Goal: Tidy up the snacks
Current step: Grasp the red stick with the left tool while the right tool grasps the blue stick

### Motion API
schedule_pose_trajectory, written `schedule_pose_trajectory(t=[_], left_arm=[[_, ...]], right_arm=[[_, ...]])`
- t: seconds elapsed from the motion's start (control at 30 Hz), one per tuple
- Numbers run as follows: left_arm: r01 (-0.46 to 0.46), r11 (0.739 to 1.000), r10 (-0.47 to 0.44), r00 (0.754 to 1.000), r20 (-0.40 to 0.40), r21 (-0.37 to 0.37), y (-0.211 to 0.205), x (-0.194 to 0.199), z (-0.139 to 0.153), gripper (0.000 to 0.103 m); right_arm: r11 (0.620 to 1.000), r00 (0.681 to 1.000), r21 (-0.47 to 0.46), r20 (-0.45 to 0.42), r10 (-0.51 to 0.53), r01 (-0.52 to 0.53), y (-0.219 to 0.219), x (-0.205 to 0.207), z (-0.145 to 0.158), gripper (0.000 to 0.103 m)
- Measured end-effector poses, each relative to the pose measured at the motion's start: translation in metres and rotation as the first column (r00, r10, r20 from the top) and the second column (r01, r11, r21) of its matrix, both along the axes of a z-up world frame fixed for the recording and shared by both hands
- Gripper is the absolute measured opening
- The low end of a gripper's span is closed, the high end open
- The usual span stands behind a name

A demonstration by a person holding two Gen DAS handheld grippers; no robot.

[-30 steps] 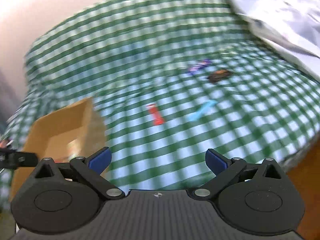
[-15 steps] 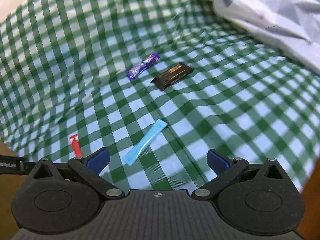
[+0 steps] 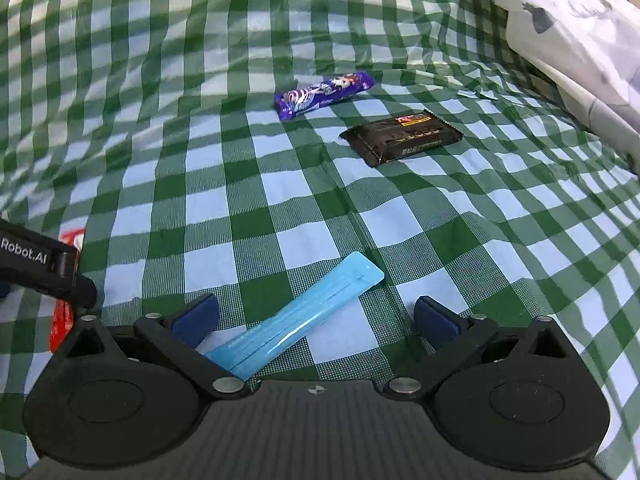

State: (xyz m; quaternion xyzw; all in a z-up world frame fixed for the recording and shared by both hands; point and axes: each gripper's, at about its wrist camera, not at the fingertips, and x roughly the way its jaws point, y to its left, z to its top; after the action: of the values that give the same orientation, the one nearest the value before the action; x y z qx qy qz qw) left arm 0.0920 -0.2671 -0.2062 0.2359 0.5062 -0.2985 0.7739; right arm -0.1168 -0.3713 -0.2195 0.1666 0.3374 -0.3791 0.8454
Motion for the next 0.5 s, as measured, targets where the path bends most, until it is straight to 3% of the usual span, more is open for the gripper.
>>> schedule_pose_trajectory(t=[0.5], left_arm=[[-0.006,1.000,0.006,1.000,-0.007,0.003,0.0016,-0.0009,0.0051,0.103]], right_arm=[[1.000,1.000,-0.008,0.004,-0.001,0.001,0.0001,0.0007,0.0017,0.103]])
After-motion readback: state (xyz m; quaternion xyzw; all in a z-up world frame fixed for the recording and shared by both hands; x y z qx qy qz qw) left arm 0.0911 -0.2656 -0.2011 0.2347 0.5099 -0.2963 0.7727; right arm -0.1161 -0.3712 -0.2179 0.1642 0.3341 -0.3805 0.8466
